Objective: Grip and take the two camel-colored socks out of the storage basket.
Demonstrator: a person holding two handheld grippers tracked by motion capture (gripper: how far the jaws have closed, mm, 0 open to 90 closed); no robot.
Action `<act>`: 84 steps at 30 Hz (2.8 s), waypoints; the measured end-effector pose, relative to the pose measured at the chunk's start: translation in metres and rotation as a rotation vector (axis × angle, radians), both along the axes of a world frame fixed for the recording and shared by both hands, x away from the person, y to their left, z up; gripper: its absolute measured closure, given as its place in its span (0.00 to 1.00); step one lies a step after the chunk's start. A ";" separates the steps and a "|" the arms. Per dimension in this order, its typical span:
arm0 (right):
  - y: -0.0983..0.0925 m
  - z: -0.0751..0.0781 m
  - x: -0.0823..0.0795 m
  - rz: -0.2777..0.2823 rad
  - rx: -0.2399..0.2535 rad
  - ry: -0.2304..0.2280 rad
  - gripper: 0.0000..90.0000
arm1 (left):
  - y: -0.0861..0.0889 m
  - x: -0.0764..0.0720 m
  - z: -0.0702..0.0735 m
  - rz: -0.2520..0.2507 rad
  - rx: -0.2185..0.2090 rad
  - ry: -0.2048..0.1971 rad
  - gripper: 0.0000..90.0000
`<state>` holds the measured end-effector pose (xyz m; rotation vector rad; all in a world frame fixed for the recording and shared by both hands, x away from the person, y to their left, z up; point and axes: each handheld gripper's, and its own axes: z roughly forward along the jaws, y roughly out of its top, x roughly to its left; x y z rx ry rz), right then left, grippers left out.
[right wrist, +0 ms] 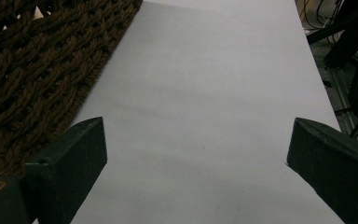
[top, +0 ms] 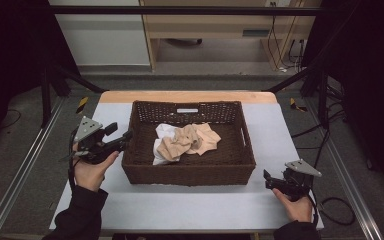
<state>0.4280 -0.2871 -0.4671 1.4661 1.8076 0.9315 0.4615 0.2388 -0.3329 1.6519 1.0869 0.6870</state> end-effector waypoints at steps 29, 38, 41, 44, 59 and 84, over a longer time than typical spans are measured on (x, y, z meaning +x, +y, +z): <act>-0.001 0.000 0.001 -0.003 -0.005 -0.001 0.06 | -0.051 0.048 -0.004 -0.014 0.036 -0.008 0.45; 0.000 0.000 0.001 -0.002 -0.007 -0.001 0.06 | -0.064 0.060 -0.014 -0.032 0.065 0.017 0.46; -0.001 0.000 0.001 -0.004 -0.004 0.000 0.05 | -0.067 0.064 -0.018 -0.042 0.082 0.024 0.46; -0.001 0.000 0.001 -0.003 -0.003 -0.001 0.05 | -0.070 0.069 -0.023 -0.047 0.095 0.039 0.44; 0.000 -0.001 0.001 0.000 -0.001 0.004 0.05 | -0.086 0.088 -0.060 -0.074 0.144 0.165 0.43; 0.001 -0.001 0.002 0.004 -0.008 0.013 0.06 | -0.105 0.095 -0.093 -0.120 0.300 0.324 0.37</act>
